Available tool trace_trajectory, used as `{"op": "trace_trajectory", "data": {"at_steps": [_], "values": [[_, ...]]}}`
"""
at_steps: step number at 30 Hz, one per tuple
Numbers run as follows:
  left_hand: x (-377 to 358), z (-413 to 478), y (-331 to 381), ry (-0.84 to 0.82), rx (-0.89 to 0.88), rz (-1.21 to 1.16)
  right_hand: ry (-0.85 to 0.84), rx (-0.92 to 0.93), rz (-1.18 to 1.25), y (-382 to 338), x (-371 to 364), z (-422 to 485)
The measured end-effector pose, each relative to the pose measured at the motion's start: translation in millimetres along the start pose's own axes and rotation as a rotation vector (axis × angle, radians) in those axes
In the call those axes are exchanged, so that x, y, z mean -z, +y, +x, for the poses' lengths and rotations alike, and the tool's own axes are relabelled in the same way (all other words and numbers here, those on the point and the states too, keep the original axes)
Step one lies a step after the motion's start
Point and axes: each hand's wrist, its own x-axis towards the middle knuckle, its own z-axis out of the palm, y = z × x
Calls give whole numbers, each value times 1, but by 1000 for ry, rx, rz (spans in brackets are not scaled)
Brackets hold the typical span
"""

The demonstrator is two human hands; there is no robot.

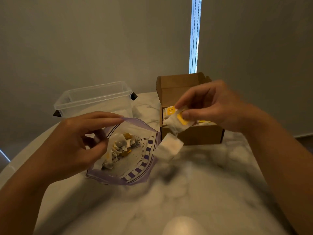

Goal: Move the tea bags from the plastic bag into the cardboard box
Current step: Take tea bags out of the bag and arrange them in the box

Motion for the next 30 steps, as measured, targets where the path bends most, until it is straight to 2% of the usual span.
{"op": "trace_trajectory", "data": {"at_steps": [4,9,17,21,23,28,30], "values": [[5,0,-3,-8,-30,-54,189,-31,-101,20,20,5],[5,-1,-6,0,-43,-54,241,-95,-157,34,28,18],[3,-1,-8,0,-51,-65,377,-62,-128,28,37,44],[3,-1,-8,14,-51,-56,428,-53,-192,31,38,59],[3,0,-8,8,-49,-47,413,-60,-238,32,37,65],[3,-1,-8,6,-48,-25,81,-239,-466,44,28,76],[3,-1,-8,11,-47,-16,58,-257,-577,51,24,81]]}}
